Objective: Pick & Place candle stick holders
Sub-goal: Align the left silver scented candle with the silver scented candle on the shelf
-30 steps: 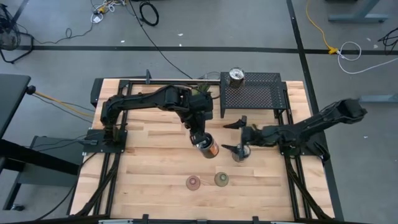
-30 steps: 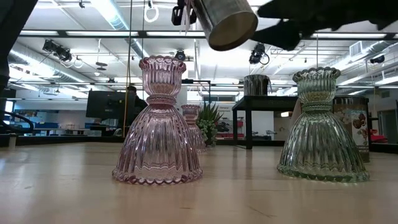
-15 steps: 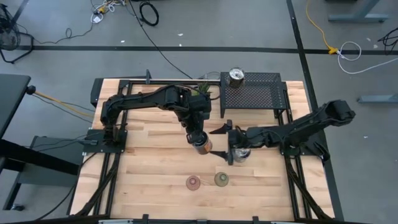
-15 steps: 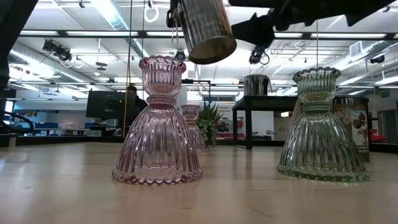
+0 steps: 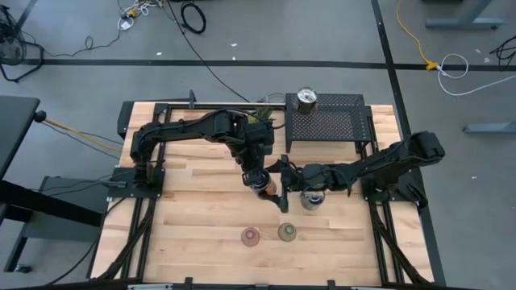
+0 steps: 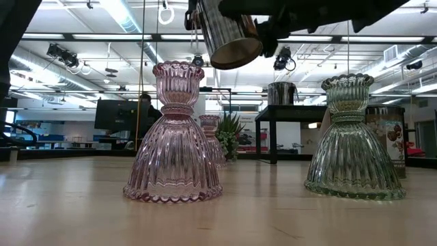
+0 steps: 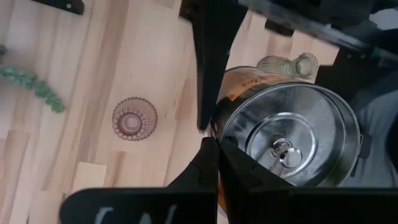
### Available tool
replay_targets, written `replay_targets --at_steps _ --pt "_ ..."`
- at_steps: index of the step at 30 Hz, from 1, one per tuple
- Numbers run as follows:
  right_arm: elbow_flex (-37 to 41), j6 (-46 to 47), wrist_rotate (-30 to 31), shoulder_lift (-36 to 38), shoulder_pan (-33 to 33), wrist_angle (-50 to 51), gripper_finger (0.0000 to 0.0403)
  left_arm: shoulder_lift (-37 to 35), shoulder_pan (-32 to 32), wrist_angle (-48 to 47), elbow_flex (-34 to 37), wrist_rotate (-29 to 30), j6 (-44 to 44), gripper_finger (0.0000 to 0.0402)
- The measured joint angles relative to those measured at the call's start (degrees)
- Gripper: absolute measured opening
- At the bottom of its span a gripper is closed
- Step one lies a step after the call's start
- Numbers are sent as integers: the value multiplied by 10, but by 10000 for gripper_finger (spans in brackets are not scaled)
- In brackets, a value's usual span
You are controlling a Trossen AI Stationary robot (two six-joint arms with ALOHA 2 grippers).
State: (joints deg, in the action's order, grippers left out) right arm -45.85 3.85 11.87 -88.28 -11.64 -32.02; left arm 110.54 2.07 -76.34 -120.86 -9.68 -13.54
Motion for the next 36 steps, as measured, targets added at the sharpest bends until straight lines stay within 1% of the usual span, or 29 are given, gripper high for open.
replay_targets --at_steps 4,7,11,13,18,22,30,36 --pt "-5 -1 -13 -12 1 -22 396 0 0 -1 0 -1 6 0" --pt "-5 -2 -4 -13 1 -17 394 0 0 -1 0 0 7 0" --pt "-5 9 -10 -13 -1 -10 387 0 0 -1 0 0 7 0" --pt "-5 13 2 -13 -2 -7 379 0 0 0 0 0 8 0" --pt "-5 18 7 -13 -2 -4 339 0 0 -2 0 1 8 0" --pt "-6 28 20 -13 -2 -3 338 0 0 -1 0 2 10 0" --pt "-6 39 20 -13 -2 -3 338 0 0 1 0 2 9 2" --pt "-6 36 24 -8 -5 1 338 -2 0 3 0 6 7 24"
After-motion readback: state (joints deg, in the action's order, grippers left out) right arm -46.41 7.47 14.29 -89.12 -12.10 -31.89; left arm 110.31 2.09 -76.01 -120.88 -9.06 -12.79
